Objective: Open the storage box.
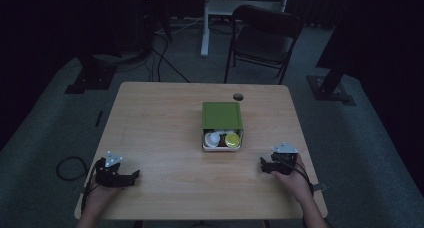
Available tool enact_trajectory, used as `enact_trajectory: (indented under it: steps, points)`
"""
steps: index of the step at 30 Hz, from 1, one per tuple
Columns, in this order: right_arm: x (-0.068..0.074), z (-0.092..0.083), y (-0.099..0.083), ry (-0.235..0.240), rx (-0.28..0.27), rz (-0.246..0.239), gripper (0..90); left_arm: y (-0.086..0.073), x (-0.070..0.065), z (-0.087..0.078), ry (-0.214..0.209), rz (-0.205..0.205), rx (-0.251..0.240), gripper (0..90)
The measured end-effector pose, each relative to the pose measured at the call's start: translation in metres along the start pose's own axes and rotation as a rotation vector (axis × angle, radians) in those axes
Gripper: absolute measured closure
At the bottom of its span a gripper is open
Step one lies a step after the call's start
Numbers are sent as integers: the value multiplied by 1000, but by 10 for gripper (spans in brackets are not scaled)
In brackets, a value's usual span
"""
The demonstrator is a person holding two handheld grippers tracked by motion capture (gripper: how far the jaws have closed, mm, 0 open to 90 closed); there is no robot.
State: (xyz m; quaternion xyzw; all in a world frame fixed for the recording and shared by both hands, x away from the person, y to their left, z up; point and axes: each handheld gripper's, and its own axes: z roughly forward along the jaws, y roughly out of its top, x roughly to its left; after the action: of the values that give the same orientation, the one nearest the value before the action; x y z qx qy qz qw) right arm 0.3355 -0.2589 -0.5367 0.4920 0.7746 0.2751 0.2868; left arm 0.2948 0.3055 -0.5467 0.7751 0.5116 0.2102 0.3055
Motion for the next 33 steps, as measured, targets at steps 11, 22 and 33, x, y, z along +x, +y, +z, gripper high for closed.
enact_trajectory:
  steps: [11,22,33]
  points:
    - [31,-1,14,8,-18,-164,126,0,0,0,0,0,0,13]
    - [59,-4,30,-10,-56,-325,130,0,0,0,0,0,0,13]
    - [84,-12,41,-21,-93,-455,137,1,0,0,0,0,1,13]
